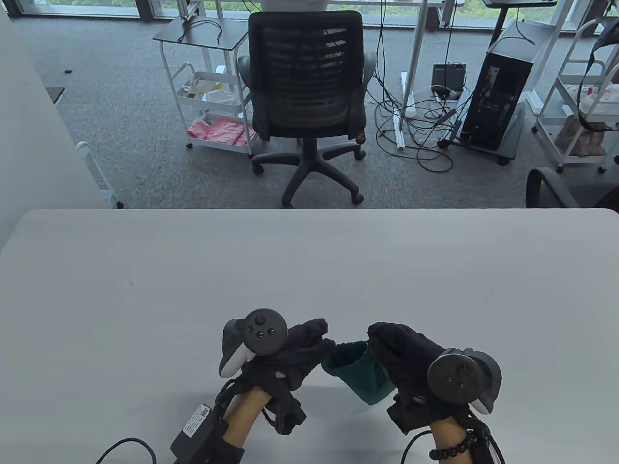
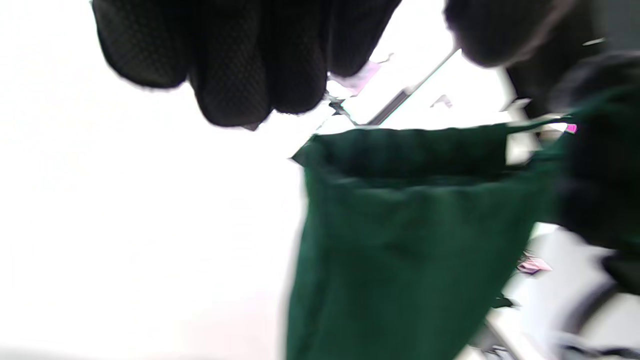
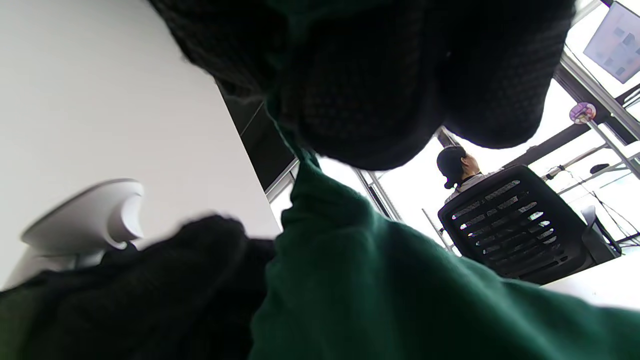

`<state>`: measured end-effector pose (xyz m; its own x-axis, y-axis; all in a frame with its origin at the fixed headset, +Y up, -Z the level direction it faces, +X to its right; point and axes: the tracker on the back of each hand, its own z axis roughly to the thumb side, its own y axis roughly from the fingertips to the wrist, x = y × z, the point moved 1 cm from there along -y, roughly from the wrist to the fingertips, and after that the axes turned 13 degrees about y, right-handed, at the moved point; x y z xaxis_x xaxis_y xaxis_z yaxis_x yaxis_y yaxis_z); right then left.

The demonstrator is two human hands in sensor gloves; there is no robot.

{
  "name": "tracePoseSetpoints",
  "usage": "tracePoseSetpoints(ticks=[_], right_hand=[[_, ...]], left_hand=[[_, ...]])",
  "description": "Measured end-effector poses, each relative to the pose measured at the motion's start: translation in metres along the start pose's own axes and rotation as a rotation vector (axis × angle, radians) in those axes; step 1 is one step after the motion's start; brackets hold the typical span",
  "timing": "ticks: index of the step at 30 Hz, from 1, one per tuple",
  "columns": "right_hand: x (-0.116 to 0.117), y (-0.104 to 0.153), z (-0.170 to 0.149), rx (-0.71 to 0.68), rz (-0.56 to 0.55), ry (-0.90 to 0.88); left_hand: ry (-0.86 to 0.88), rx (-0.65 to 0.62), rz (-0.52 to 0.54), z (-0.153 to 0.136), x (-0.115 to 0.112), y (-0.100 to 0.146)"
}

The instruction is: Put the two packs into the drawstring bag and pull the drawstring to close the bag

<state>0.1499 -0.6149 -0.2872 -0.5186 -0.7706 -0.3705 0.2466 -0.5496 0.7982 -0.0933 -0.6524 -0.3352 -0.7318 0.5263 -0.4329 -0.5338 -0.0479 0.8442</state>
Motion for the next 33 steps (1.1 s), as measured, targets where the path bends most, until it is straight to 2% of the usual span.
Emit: tracePoseSetpoints(ticks=[4,8,12,17,22,27,33], right_hand=[[0.0,0.0,0.005,-0.013,-0.01,0.011],[-0.004,0.0,0.018,-0.065,-0.083,0.051],[-0.008,0.001,0.031,-0.109,-0.148,0.113],[-0.007,0.002,0.028,-0.094,-0.149,0.137],[0.003,0.002,0.01,-0.01,-0.064,-0.092],[0.012,0.002,0.004,0.012,0.007,-0.151],[0.014,0.002,-0.005,0.064,0.027,-0.263]], left_hand=[[-0.132,-0.117,-0.082,0.031,-0.023,0.0],[-0.296,-0.157,0.002,0.043,-0.038,-0.005],[-0.187,-0.167,0.127,0.04,-0.029,-0.003],[-0.148,-0.14,0.075,0.033,-0.02,-0.002],[-0.264,-0.132,0.052,0.038,-0.022,-0.001],[-0.328,-0.1,0.041,0.033,-0.021,-0.002],[-0.354,-0.076,0.056,0.025,-0.015,-0.003]])
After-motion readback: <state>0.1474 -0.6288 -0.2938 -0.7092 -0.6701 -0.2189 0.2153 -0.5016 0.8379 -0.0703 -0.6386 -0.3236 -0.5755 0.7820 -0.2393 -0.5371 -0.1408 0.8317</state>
